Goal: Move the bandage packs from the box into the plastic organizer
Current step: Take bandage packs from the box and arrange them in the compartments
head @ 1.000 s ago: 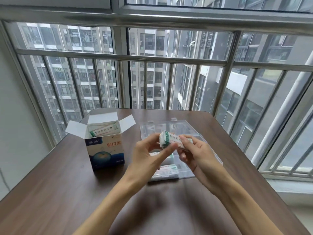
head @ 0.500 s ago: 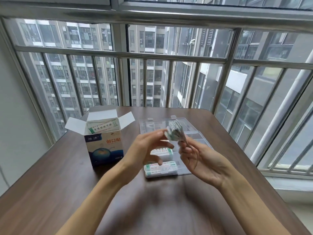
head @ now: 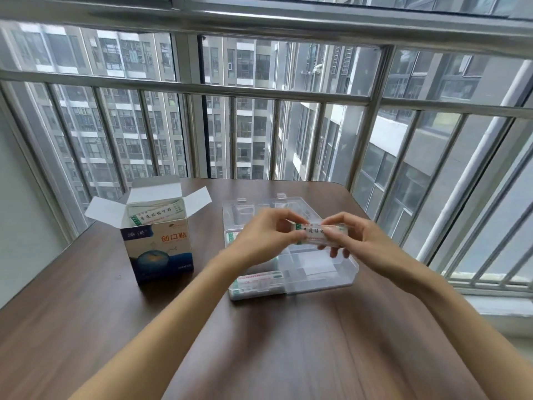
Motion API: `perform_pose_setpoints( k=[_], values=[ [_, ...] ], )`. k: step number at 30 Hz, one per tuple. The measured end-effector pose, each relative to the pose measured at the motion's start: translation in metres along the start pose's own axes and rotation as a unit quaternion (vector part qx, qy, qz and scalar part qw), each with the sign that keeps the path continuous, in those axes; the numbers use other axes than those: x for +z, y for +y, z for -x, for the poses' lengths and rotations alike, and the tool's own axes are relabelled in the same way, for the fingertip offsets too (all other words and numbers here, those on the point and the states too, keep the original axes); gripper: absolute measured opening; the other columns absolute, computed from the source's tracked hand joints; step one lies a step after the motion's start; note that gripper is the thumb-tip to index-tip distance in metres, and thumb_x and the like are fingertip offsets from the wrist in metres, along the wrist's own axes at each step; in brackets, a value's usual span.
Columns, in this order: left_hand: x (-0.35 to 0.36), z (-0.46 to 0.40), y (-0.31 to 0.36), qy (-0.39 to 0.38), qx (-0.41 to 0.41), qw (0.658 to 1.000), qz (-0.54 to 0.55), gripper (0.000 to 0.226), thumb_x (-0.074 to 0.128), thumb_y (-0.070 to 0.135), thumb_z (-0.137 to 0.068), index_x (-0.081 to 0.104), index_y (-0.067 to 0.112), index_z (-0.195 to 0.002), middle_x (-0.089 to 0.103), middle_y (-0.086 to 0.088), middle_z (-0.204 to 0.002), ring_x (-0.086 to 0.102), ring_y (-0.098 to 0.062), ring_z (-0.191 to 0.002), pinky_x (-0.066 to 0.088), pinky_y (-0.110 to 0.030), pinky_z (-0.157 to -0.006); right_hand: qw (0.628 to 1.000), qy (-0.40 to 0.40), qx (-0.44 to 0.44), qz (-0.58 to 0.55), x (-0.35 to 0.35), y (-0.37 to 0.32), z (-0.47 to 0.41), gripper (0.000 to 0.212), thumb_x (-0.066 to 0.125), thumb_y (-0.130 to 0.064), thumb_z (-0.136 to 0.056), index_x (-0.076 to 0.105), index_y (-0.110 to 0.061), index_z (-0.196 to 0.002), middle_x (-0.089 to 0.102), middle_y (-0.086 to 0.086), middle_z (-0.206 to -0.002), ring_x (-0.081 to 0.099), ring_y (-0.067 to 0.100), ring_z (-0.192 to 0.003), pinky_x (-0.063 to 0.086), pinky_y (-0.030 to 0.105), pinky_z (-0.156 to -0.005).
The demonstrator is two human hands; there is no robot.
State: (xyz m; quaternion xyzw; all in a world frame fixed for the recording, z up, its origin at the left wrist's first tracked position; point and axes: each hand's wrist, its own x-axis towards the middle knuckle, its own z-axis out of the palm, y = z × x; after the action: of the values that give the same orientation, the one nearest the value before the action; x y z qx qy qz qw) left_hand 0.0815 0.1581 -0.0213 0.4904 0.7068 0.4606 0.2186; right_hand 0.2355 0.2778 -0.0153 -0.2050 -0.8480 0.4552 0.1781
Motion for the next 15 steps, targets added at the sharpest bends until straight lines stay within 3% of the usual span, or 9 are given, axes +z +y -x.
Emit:
perform_pose_setpoints(
  k=[3, 5, 7, 11, 13, 15],
  values=[
    [-0.006, -0.009, 0.004, 0.002, -0.009, 1.000, -0.012, 0.016, 0.065, 0.024, -0.089, 0.067, 0.020, -0.105, 0.072, 0.002, -0.083, 0.052, -0.005, -0.055, 0.038, -0.023, -0.058, 1.000, 0.003, -0.016, 0.016, -0.005, 0.002, -0.010, 0.014, 0.055, -0.021, -0.094, 0.059, -0.023, -0.107, 0.067, -0.005, -0.093, 0.063, 0.004, -0.075, 0.051, 0.020, -0.069],
    [-0.012, -0.019, 0.006, 0.003, -0.025, 1.000, -0.019, 0.018, 0.065, 0.023, -0.089, 0.066, 0.019, -0.106, 0.072, -0.001, -0.085, 0.044, -0.011, -0.057, 0.033, -0.022, -0.055, 0.998, 0.015, -0.025, 0.048, -0.005, 0.000, -0.024, 0.017, 0.054, -0.017, -0.094, 0.059, -0.023, -0.109, 0.065, -0.004, -0.096, 0.062, 0.005, -0.077, 0.051, 0.018, -0.069],
    [-0.014, -0.029, 0.007, -0.005, -0.041, 0.998, -0.046, 0.017, 0.066, 0.022, -0.089, 0.065, 0.018, -0.106, 0.071, -0.001, -0.084, 0.049, -0.014, -0.064, 0.037, -0.024, -0.059, 0.996, 0.031, -0.024, 0.084, -0.005, -0.001, -0.041, 0.019, 0.054, -0.013, -0.094, 0.061, -0.021, -0.110, 0.063, -0.006, -0.096, 0.060, 0.007, -0.080, 0.047, 0.013, -0.065],
    [-0.013, -0.047, 0.001, -0.010, -0.054, 0.986, -0.159, 0.010, 0.068, 0.027, -0.086, 0.063, 0.025, -0.095, 0.070, 0.005, -0.086, 0.066, -0.016, -0.088, 0.051, -0.034, -0.082, 0.989, 0.023, -0.012, 0.146, -0.001, 0.005, -0.063, 0.019, 0.058, -0.013, -0.092, 0.067, -0.021, -0.106, 0.064, -0.003, -0.099, 0.057, 0.011, -0.088, 0.040, 0.011, -0.065],
    [-0.014, -0.053, -0.001, -0.001, -0.051, 0.978, -0.200, 0.006, 0.067, 0.027, -0.086, 0.063, 0.029, -0.091, 0.071, 0.005, -0.088, 0.067, -0.017, -0.090, 0.054, -0.038, -0.086, 0.987, 0.026, -0.001, 0.157, 0.001, 0.007, -0.069, 0.018, 0.061, -0.015, -0.090, 0.068, -0.022, -0.105, 0.065, -0.002, -0.097, 0.058, 0.012, -0.088, 0.040, 0.013, -0.064],
    [-0.015, -0.056, 0.000, -0.011, -0.050, 0.969, -0.241, 0.007, 0.067, 0.026, -0.086, 0.067, 0.029, -0.093, 0.071, 0.004, -0.093, 0.066, -0.017, -0.091, 0.054, -0.039, -0.086, 0.985, 0.015, 0.026, 0.172, 0.001, 0.008, -0.073, 0.017, 0.064, -0.017, -0.087, 0.070, -0.026, -0.101, 0.067, 0.000, -0.097, 0.060, 0.014, -0.089, 0.045, 0.020, -0.071]
  ],
)
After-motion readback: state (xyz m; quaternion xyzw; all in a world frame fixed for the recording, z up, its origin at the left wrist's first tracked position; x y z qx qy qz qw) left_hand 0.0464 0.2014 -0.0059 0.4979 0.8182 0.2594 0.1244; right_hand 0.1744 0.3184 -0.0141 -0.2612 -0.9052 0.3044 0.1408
